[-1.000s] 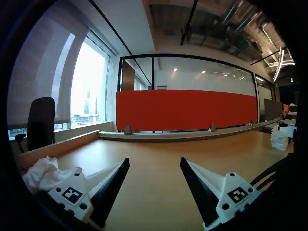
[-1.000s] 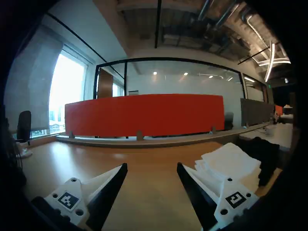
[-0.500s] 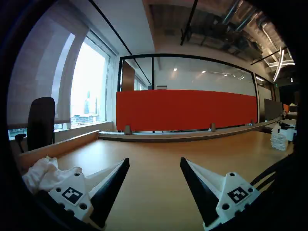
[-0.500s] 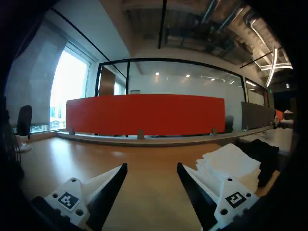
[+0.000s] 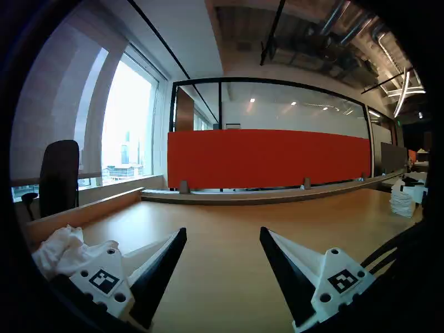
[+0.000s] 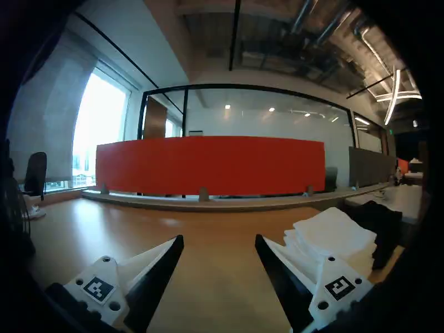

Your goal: Fold towel

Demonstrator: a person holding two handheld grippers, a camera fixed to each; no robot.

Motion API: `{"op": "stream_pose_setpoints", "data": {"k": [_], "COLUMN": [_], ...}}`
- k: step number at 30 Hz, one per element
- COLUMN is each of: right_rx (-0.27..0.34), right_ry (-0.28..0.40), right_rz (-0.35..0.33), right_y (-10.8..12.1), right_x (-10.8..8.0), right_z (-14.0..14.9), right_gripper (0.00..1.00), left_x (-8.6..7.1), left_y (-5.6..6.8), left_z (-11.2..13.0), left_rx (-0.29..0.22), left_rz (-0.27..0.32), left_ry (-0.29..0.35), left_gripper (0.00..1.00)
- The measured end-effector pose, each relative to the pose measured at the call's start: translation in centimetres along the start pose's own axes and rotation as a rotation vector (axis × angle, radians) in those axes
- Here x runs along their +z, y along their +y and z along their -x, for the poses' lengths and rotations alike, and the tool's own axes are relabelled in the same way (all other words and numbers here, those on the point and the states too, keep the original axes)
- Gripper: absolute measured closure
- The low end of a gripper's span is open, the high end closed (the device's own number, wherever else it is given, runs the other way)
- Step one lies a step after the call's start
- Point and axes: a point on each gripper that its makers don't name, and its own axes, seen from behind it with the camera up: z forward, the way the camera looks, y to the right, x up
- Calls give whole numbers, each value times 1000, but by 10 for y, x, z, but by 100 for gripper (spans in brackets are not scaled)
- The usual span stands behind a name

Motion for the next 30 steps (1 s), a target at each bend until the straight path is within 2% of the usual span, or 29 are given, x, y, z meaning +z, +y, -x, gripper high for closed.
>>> {"op": "stream_pose_setpoints", "data": {"k": [30], "right_rx": [1], "right_ry": [1], "right_rz": [0], "right_y": [0], "right_x": [-1], "right_z": [0], "right_gripper": [0], "left_x": [-1], "left_y": [-1], "left_z": [-5], "left_rx": [0], "left_rz": [0], "left_ry": [-2], "left_gripper": [3]}}
